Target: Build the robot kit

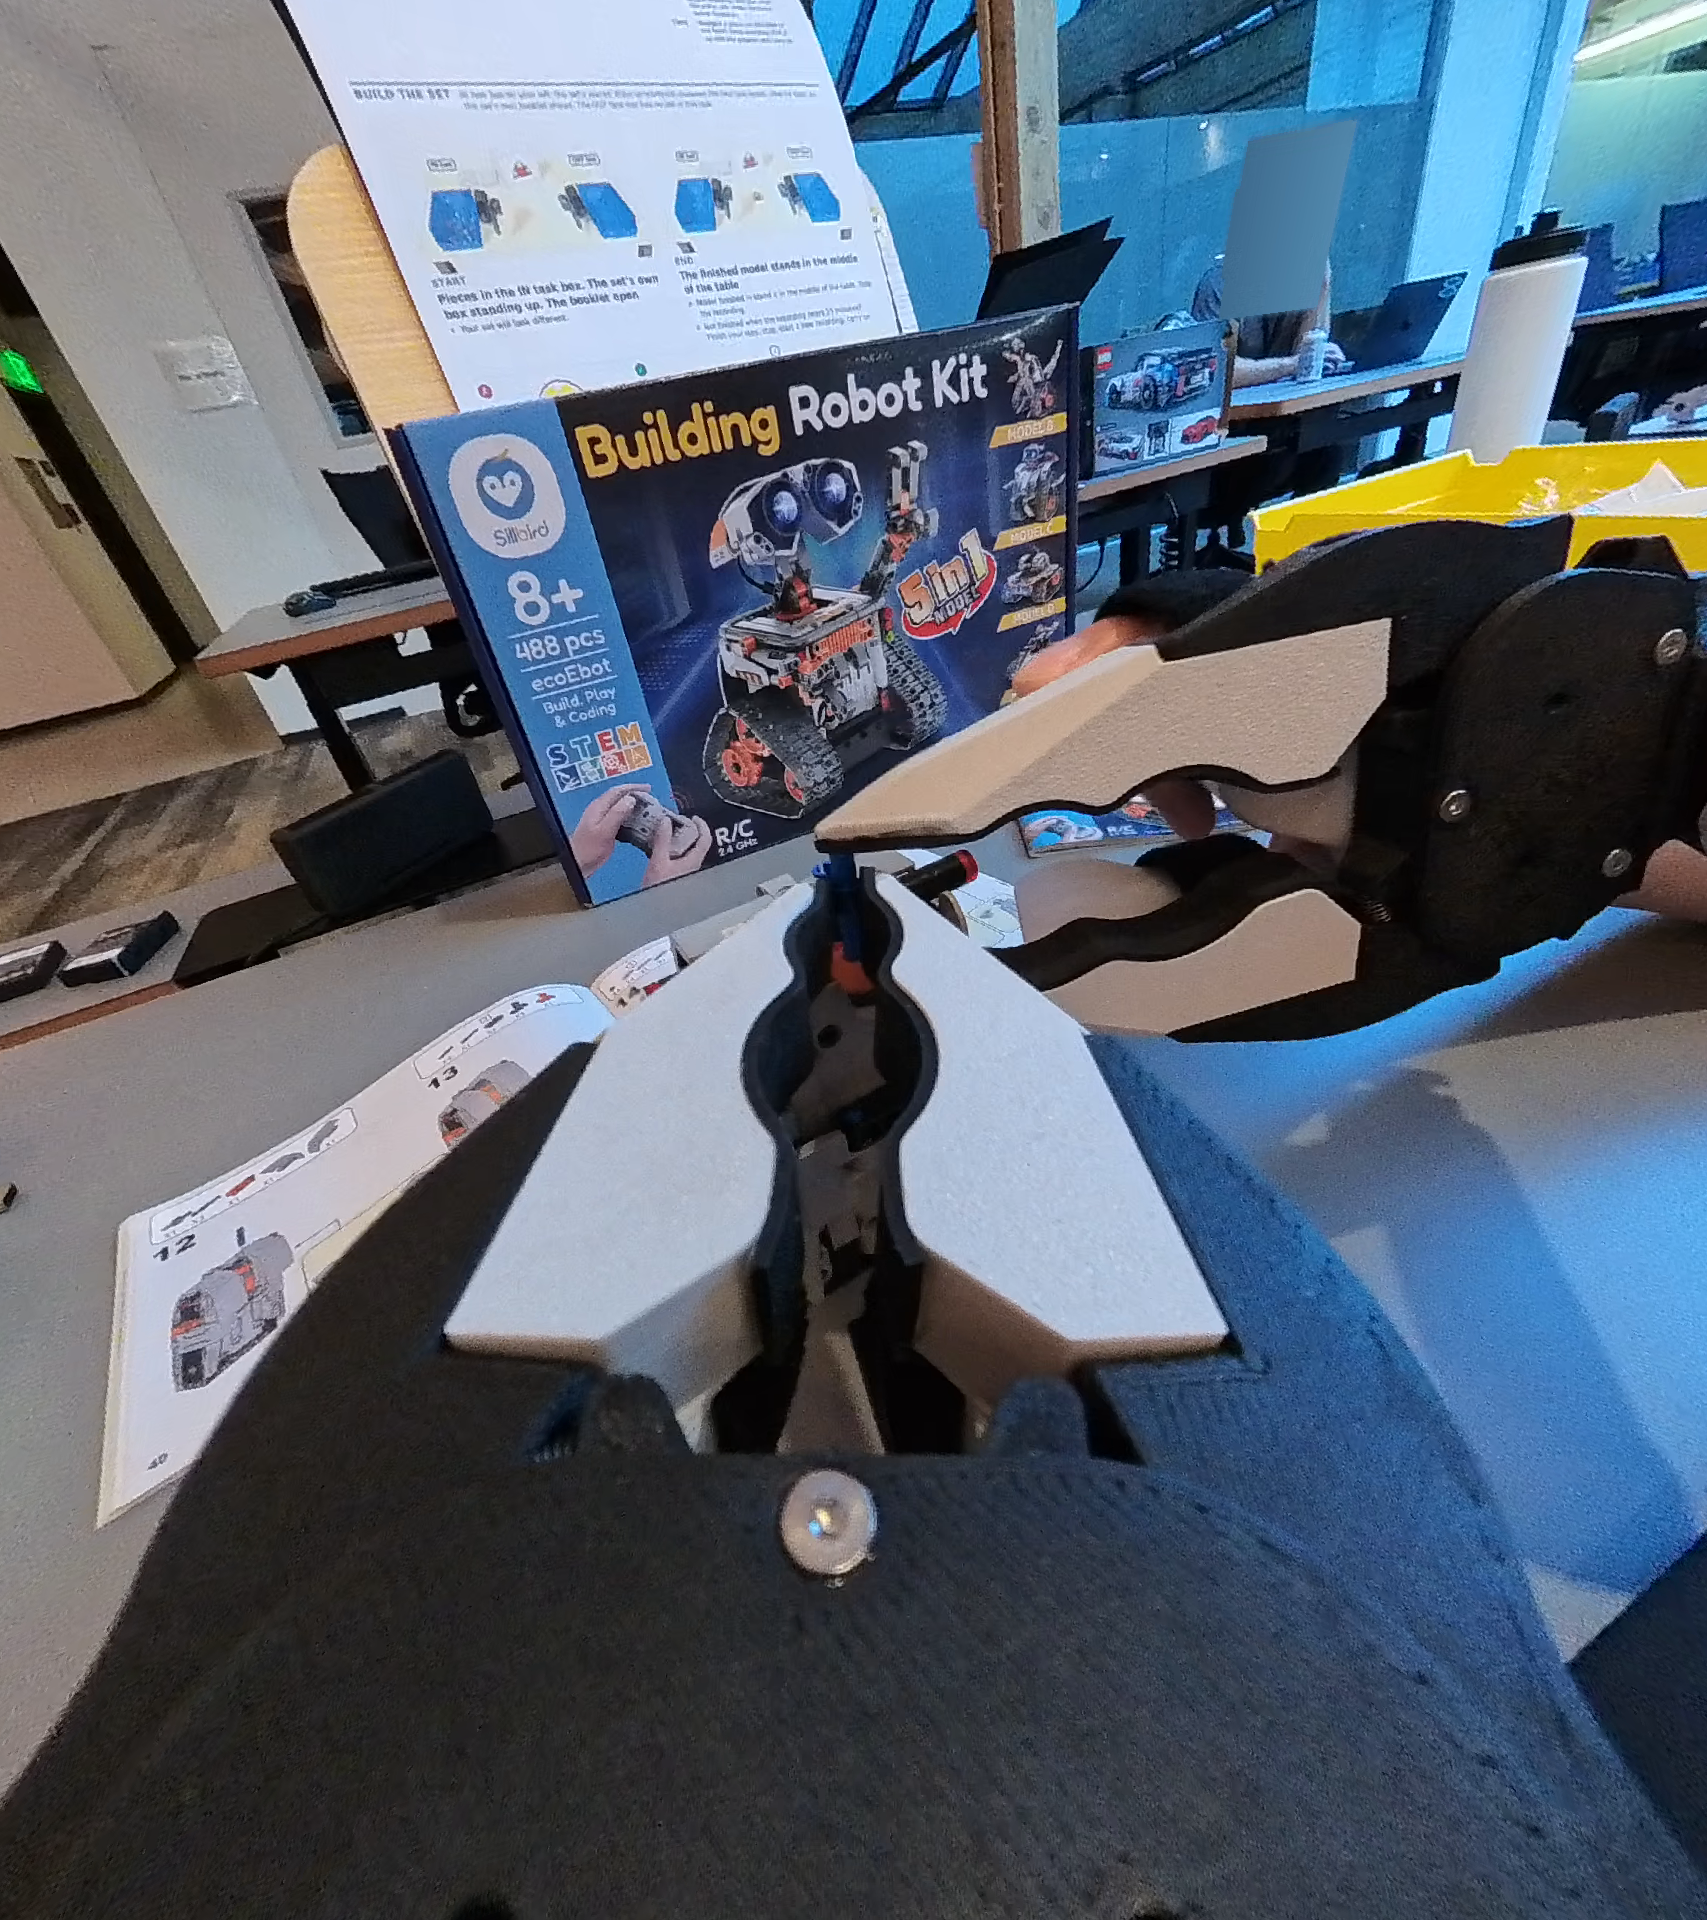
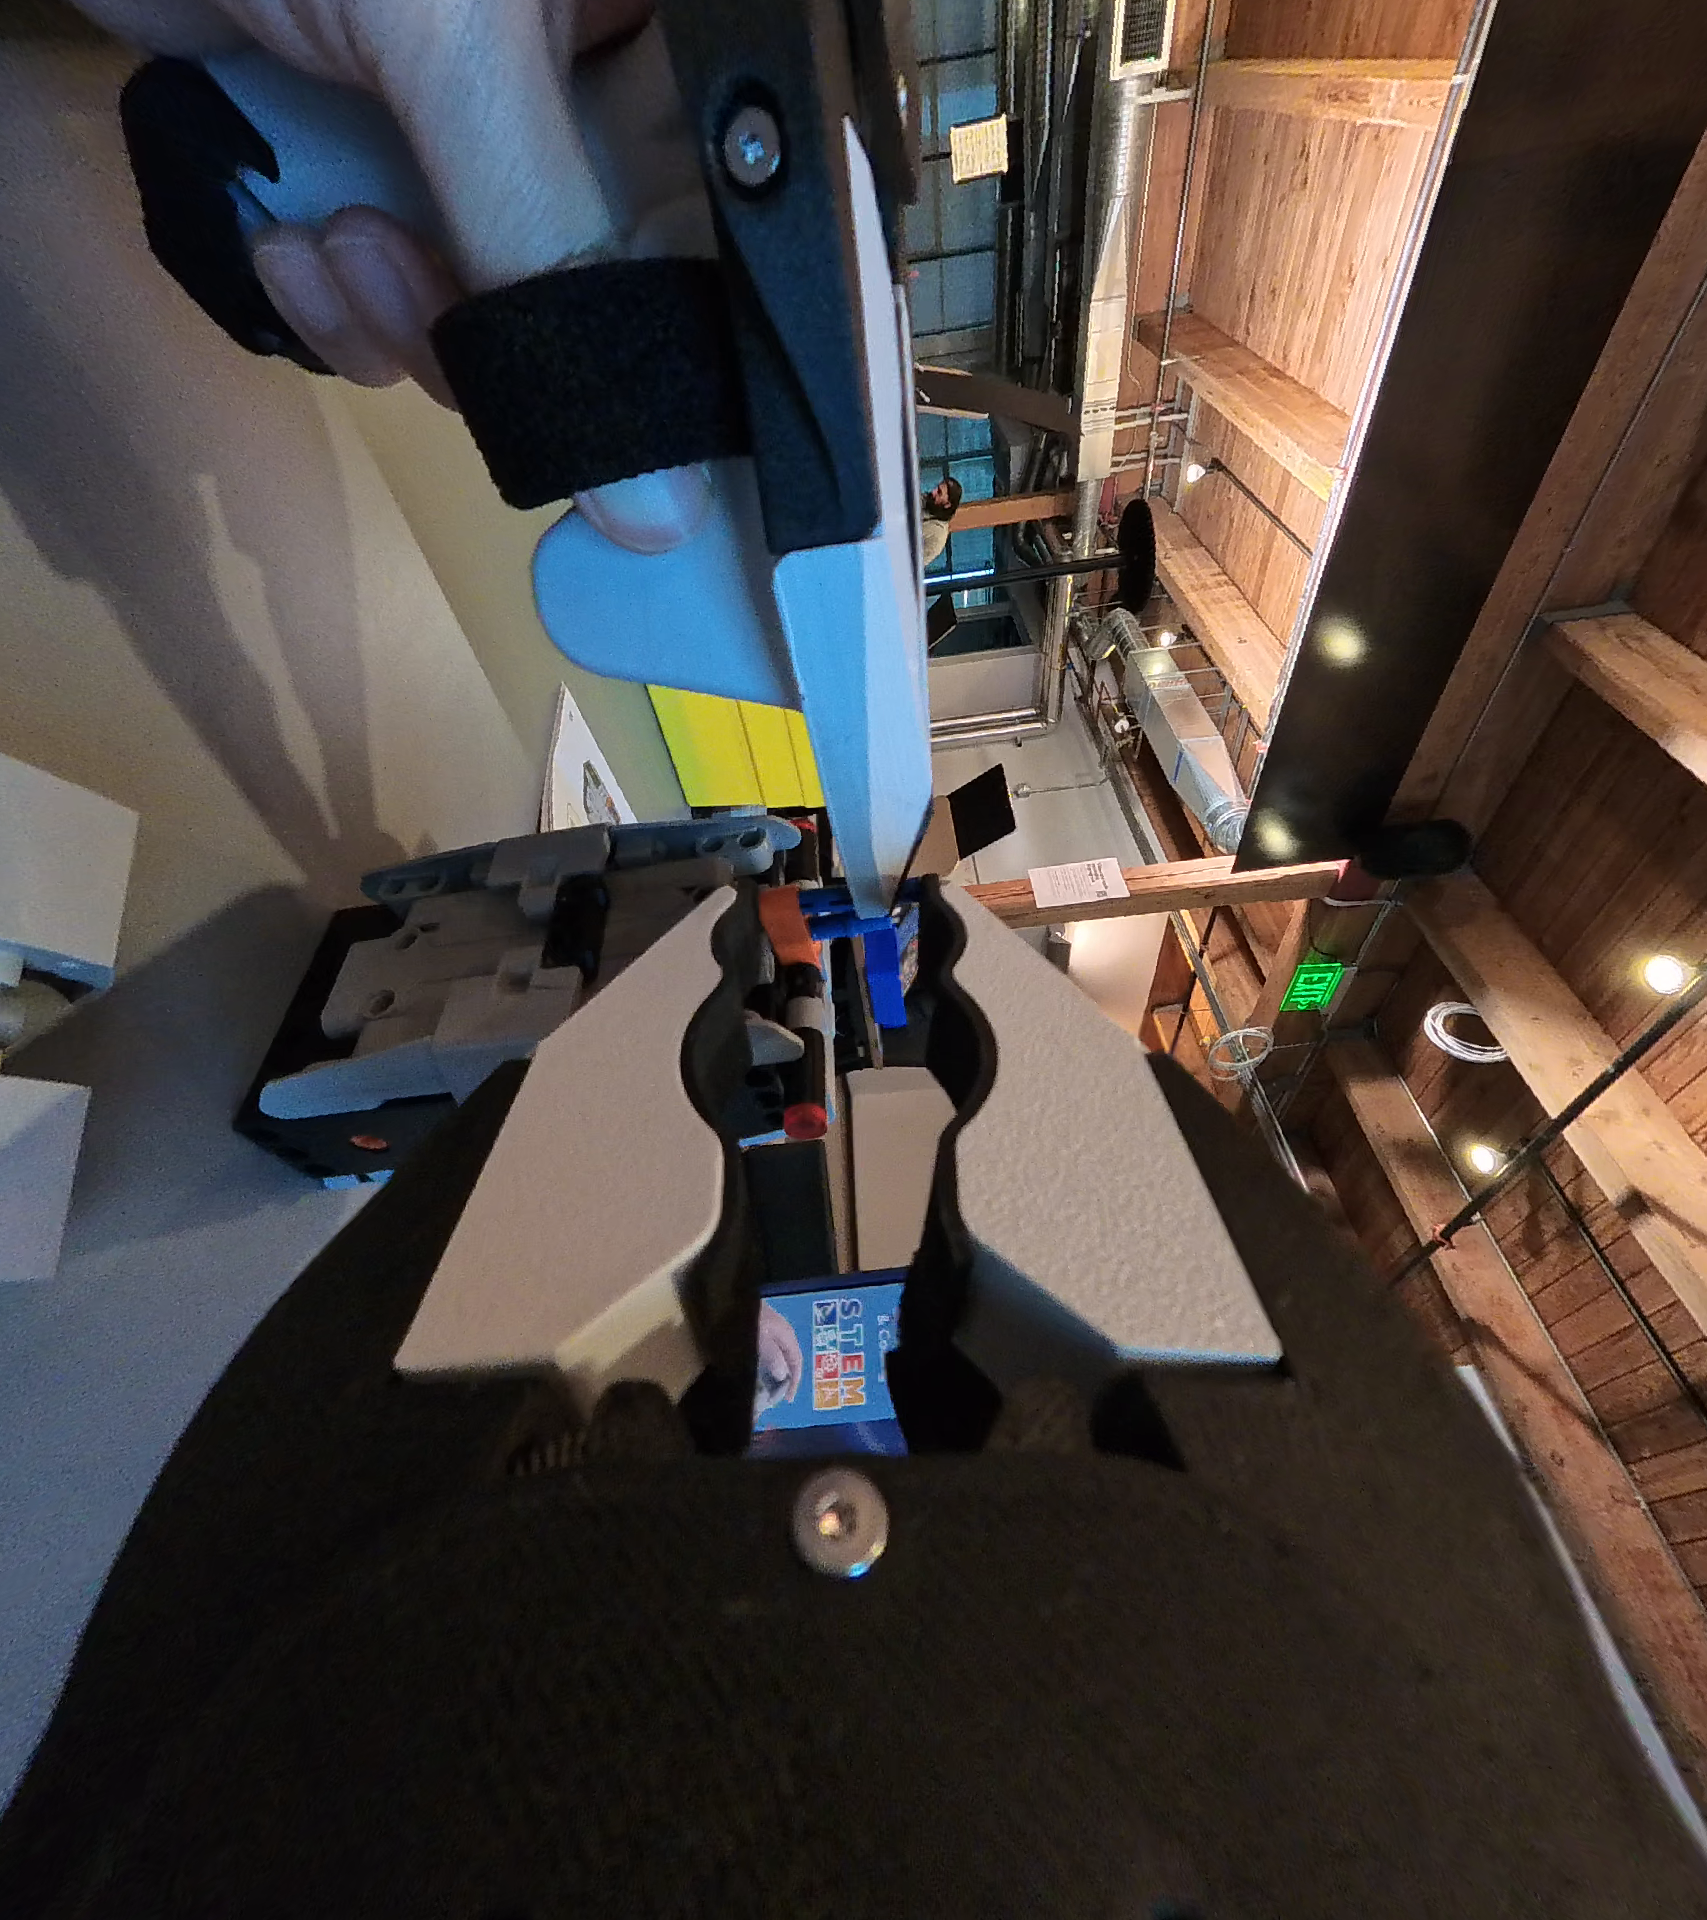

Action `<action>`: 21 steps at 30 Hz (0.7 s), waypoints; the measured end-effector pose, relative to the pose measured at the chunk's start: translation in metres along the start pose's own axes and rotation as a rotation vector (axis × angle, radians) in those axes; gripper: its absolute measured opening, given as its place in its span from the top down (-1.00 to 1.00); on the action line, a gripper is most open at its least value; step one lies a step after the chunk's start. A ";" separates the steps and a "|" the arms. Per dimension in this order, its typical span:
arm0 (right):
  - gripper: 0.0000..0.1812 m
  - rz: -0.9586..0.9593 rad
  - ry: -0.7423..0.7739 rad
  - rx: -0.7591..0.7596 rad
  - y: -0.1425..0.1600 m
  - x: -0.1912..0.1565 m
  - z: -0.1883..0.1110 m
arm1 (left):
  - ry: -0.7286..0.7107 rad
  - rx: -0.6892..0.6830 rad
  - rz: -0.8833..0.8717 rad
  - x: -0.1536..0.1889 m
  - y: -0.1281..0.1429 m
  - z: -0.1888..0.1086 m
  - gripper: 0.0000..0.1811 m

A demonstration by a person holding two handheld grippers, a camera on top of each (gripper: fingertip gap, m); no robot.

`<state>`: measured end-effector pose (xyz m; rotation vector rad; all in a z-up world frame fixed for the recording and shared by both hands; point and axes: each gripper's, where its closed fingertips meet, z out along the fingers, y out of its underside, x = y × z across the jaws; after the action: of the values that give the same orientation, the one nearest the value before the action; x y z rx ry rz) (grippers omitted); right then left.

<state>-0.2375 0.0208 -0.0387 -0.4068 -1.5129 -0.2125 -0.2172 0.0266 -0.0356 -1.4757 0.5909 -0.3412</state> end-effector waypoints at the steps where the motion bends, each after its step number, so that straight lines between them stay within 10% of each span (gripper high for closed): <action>1: 0.68 -0.007 0.002 -0.004 0.000 0.000 0.000 | -0.005 0.003 0.006 0.000 0.000 0.000 0.98; 21: 0.75 0.065 0.007 0.001 0.005 -0.001 0.002 | 0.000 -0.011 -0.030 -0.003 -0.001 0.000 0.97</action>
<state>-0.2373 0.0256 -0.0401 -0.4528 -1.4909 -0.1620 -0.2196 0.0284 -0.0344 -1.4963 0.5721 -0.3617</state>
